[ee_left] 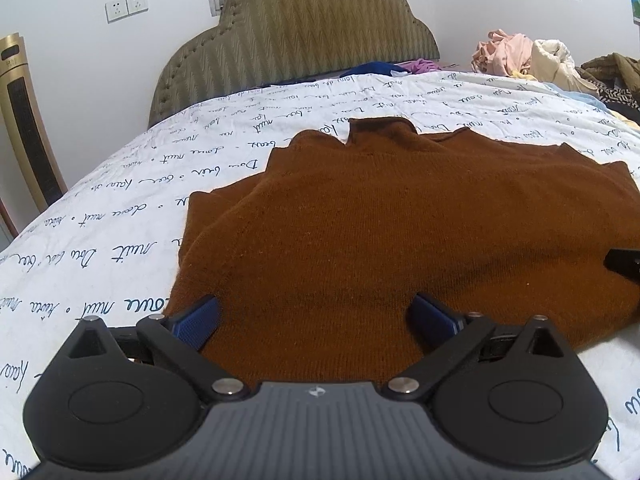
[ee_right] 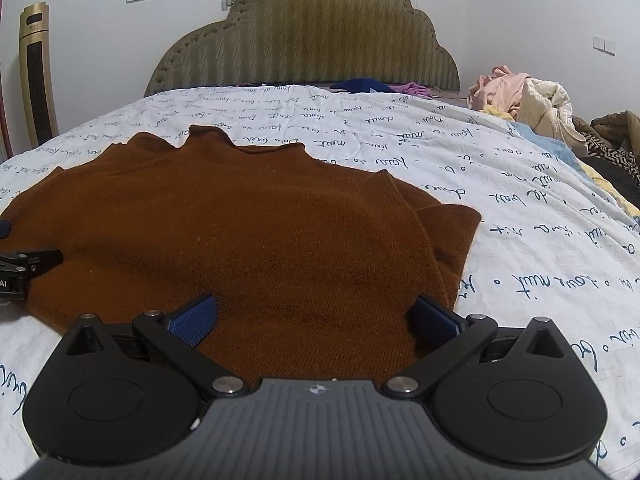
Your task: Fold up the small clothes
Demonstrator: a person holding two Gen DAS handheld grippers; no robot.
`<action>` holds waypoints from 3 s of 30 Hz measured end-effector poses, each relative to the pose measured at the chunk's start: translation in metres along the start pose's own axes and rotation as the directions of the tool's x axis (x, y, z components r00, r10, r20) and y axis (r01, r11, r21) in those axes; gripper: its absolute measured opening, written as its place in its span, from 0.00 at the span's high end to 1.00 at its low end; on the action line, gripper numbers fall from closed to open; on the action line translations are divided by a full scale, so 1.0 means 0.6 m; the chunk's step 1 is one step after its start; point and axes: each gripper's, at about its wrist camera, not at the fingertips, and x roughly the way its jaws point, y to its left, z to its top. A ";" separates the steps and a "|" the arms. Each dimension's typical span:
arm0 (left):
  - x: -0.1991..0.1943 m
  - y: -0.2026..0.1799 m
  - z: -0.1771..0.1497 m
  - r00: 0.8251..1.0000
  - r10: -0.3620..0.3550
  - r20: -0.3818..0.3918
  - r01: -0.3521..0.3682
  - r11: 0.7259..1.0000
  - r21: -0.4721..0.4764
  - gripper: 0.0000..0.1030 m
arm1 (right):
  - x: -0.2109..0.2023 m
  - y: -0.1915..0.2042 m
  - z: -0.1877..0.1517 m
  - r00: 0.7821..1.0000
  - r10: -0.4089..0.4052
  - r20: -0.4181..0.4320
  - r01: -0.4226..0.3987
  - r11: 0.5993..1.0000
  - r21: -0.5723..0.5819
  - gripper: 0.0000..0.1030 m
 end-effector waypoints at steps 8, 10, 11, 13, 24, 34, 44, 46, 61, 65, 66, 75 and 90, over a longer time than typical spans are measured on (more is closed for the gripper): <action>0.000 -0.001 0.000 1.000 0.004 0.001 -0.004 1.000 0.003 0.00 | 0.000 0.000 0.000 1.000 -0.002 0.000 0.002 1.000 -0.002 0.00; 0.000 -0.001 -0.001 1.000 0.007 0.001 -0.007 1.000 0.007 0.00 | 0.000 0.001 0.001 1.000 -0.003 0.000 0.003 1.000 -0.003 0.00; 0.000 -0.002 -0.001 1.000 0.008 0.001 -0.008 1.000 0.009 0.00 | 0.000 0.001 0.000 1.000 -0.003 0.000 0.003 1.000 -0.004 0.00; 0.001 -0.002 -0.001 1.000 0.010 0.001 -0.010 1.000 0.012 0.00 | 0.000 0.001 0.000 1.000 -0.003 0.000 0.003 1.000 -0.003 0.00; -0.018 -0.088 -0.013 0.963 0.235 0.131 -0.263 0.923 0.280 0.00 | 0.000 -0.001 0.001 1.000 0.003 0.003 -0.003 1.000 0.005 0.00; -0.021 -0.263 -0.147 0.516 0.380 0.768 -0.857 0.246 0.454 0.00 | -0.001 0.006 0.001 1.000 -0.008 0.002 0.008 1.000 -0.003 0.00; 0.007 -0.254 -0.137 0.580 0.434 0.690 -0.814 0.337 0.472 0.00 | 0.000 0.009 0.000 1.000 -0.020 0.001 0.020 1.000 -0.017 0.00; 0.019 -0.262 -0.149 0.545 0.423 0.724 -0.838 0.285 0.465 0.00 | 0.000 0.012 0.000 1.000 -0.026 0.001 0.026 0.999 -0.025 0.00; 0.023 -0.269 -0.152 0.531 0.417 0.738 -0.847 0.267 0.459 0.00 | -0.001 0.012 0.000 1.000 -0.018 0.003 0.018 1.000 -0.011 0.00; 0.023 -0.267 -0.150 0.531 0.416 0.738 -0.847 0.267 0.460 0.00 | -0.001 0.012 0.000 1.000 -0.017 0.004 0.017 1.000 -0.009 0.00; 0.023 -0.267 -0.150 0.531 0.416 0.738 -0.847 0.267 0.460 0.00 | -0.001 0.013 0.000 1.000 -0.016 0.004 0.016 1.000 -0.008 0.00; 0.024 -0.267 -0.147 0.532 0.416 0.738 -0.847 0.266 0.460 0.00 | -0.001 0.012 0.000 1.000 -0.015 0.005 0.016 1.000 -0.005 0.00; 0.002 -0.273 -0.136 0.540 0.399 0.741 -0.842 0.265 0.470 0.00 | -0.001 0.013 0.000 1.000 -0.018 0.004 0.018 1.000 -0.008 0.00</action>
